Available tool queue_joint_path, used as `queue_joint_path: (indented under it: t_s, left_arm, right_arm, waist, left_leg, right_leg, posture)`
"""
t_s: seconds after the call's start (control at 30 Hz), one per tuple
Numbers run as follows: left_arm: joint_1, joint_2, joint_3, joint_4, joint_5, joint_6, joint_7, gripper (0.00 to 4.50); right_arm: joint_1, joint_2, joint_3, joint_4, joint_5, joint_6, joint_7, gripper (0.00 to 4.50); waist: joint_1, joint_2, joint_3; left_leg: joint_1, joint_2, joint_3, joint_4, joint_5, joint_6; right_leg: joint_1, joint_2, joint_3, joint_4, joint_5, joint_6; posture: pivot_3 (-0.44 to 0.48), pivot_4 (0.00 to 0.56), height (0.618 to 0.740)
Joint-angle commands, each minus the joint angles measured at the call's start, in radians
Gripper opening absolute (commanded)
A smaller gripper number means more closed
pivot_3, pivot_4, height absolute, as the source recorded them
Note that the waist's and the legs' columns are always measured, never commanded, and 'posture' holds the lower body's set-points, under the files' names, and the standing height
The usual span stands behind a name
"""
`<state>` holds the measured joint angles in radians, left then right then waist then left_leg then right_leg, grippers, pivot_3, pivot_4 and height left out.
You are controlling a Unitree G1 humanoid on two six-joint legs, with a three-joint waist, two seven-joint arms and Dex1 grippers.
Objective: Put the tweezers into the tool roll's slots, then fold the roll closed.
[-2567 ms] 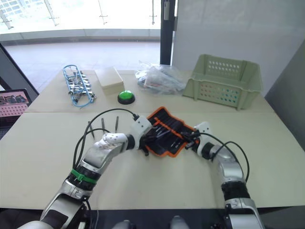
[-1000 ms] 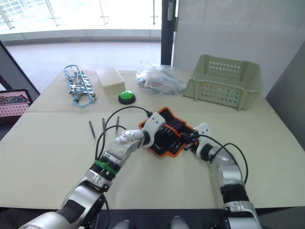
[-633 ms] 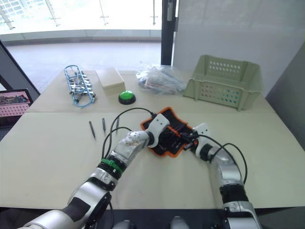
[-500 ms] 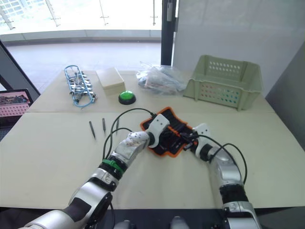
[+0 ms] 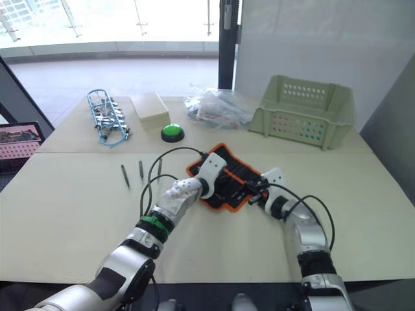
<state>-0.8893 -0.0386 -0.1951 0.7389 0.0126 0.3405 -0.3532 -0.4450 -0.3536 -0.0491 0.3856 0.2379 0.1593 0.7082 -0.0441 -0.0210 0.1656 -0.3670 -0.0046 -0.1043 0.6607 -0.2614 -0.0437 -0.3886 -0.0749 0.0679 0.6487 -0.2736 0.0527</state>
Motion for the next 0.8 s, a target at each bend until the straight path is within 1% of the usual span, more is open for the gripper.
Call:
queue_joint_path:
  t_s: [0.03, 0.13, 0.17, 0.2, 0.3, 0.33, 0.37, 0.4, 0.47, 0.53, 0.6, 0.63, 0.7, 0.8]
  left_arm:
    - [-0.011, 0.015, 0.011, -0.009, 0.028, 0.002, 0.039, 0.05]
    - [0.033, 0.05, 0.024, -0.095, 0.019, 0.023, 0.023, 0.05]
    - [0.05, 0.064, 0.023, -0.13, 0.017, 0.03, 0.01, 0.85]
    - [0.066, 0.076, 0.024, -0.167, 0.01, 0.038, -0.007, 1.07]
    - [0.111, 0.106, 0.042, -0.299, -0.034, 0.08, -0.063, 2.07]
    - [0.12, 0.113, 0.045, -0.329, -0.043, 0.094, -0.073, 2.47]
    - [0.133, 0.131, 0.058, -0.382, -0.061, 0.11, -0.093, 2.68]
    - [0.143, 0.144, 0.066, -0.419, -0.073, 0.123, -0.105, 3.07]
    - [0.165, 0.204, 0.105, -0.49, -0.073, 0.159, -0.092, 3.72]
    - [0.184, 0.245, 0.141, -0.537, -0.086, 0.184, -0.088, 4.41]
    - [0.203, 0.273, 0.179, -0.583, -0.117, 0.198, -0.099, 4.46]
    - [0.223, 0.301, 0.213, -0.614, -0.137, 0.202, -0.111, 4.46]
    - [0.268, 0.363, 0.263, -0.653, -0.145, 0.195, -0.115, 4.46]
    - [0.343, 0.416, 0.318, -0.679, -0.158, 0.188, -0.101, 4.46]
  right_arm:
    - [0.025, 0.005, 0.016, 0.023, -0.015, 0.01, 0.0, 0.0]
    - [0.023, 0.004, 0.015, 0.03, -0.016, 0.006, 0.001, 0.0]
    - [0.021, 0.003, 0.014, 0.034, -0.016, 0.005, 0.001, 0.0]
    - [0.019, 0.003, 0.013, 0.038, -0.017, 0.003, 0.001, 0.0]
    - [0.013, 0.002, 0.011, 0.052, -0.018, -0.002, 0.002, 0.0]
    - [0.012, 0.002, 0.011, 0.056, -0.019, -0.005, 0.002, 0.0]
    - [0.009, 0.002, 0.011, 0.065, -0.021, -0.005, -0.002, 0.0]
    - [0.007, 0.001, 0.01, 0.07, -0.022, -0.006, -0.005, 0.0]
    - [0.002, -0.004, 0.016, 0.074, -0.029, -0.007, -0.002, 0.0]
    - [-0.003, -0.003, 0.015, 0.073, -0.026, -0.006, 0.0, 0.0]
    - [-0.009, -0.004, 0.014, 0.074, -0.023, -0.011, 0.004, 0.0]
    - [-0.016, -0.002, 0.008, 0.072, -0.015, -0.011, 0.006, 0.0]
    - [-0.026, -0.004, 0.01, 0.063, -0.013, -0.008, 0.013, 0.0]
    - [-0.037, -0.003, 0.015, 0.054, -0.014, -0.002, 0.016, 0.0]
  waist:
    - [0.0, 0.0, 0.0]
    - [-0.006, 0.0, 0.0]
    - [-0.008, 0.0, 0.0]
    - [-0.012, 0.0, 0.0]
    - [-0.019, 0.0, 0.0]
    - [-0.019, 0.0, 0.0]
    - [-0.02, 0.0, 0.0]
    - [-0.02, 0.0, 0.0]
    - [-0.019, 0.0, 0.0]
    - [-0.018, 0.0, 0.0]
    - [-0.016, 0.001, 0.0]
    - [-0.014, 0.001, 0.0]
    - [-0.017, 0.001, 0.0]
    - [-0.019, 0.001, 0.0]
  left_leg:
    - [0.0, 0.0, 0.0, 0.0, 0.0, 0.0]
    - [0.0, 0.0, 0.0, 0.0, 0.0, 0.0]
    - [0.0, 0.001, 0.0, 0.0, 0.0, 0.0]
    - [0.0, 0.001, 0.0, 0.0, 0.0, 0.0]
    - [0.0, 0.002, 0.0, 0.0, 0.0, 0.0]
    - [0.0, 0.002, 0.0, 0.0, 0.0, 0.0]
    - [0.0, 0.002, 0.0, 0.0, 0.0, 0.0]
    - [0.0, 0.002, 0.0, 0.0, 0.0, 0.0]
    - [0.0, 0.002, -0.001, 0.0, 0.0, 0.0]
    - [0.0, 0.001, -0.001, 0.0, 0.0, 0.0]
    - [0.0, 0.001, -0.001, 0.0, 0.0, 0.0]
    - [0.0, 0.001, -0.001, 0.0, 0.0, 0.0]
    - [0.0, 0.001, -0.001, 0.0, 0.0, 0.0]
    - [0.0, 0.002, -0.001, 0.0, 0.0, 0.0]
  right_leg:
    - [0.0, 0.0, 0.0, 0.0, 0.0, 0.0]
    - [0.0, 0.0, 0.0, 0.0, 0.0, 0.0]
    - [0.0, 0.001, 0.0, 0.0, 0.0, 0.0]
    - [-0.001, 0.001, 0.0, 0.001, 0.0, 0.0]
    - [-0.001, 0.002, 0.0, 0.001, 0.0, 0.0]
    - [-0.001, 0.001, 0.0, 0.001, 0.0, 0.0]
    - [-0.001, 0.001, 0.0, 0.001, 0.0, 0.0]
    - [-0.001, 0.001, 0.0, 0.001, 0.0, 0.0]
    - [-0.001, 0.001, 0.0, 0.001, 0.0, 0.0]
    - [0.0, 0.001, 0.0, 0.001, 0.0, 0.0]
    - [0.0, 0.001, 0.0, 0.001, 0.0, 0.0]
    - [0.0, 0.001, 0.0, 0.001, 0.0, 0.0]
    - [0.0, 0.0, 0.0, 0.001, 0.0, 0.0]
    - [-0.001, 0.001, 0.0, 0.001, 0.0, 0.0]
  posture:
    - [0.0, 0.15, 0.74]
    - [0.0, 0.15, 0.74]
    - [0.0, 0.15, 0.74]
    - [0.0, 0.15, 0.74]
    - [0.0, 0.15, 0.74]
    - [0.0, 0.15, 0.74]
    - [0.0, 0.15, 0.74]
    - [0.0, 0.15, 0.74]
    - [0.0, 0.15, 0.74]
    - [0.0, 0.15, 0.74]
    - [0.0, 0.15, 0.74]
    - [0.0, 0.15, 0.74]
    - [0.0, 0.15, 0.74]
    - [0.0, 0.15, 0.74]
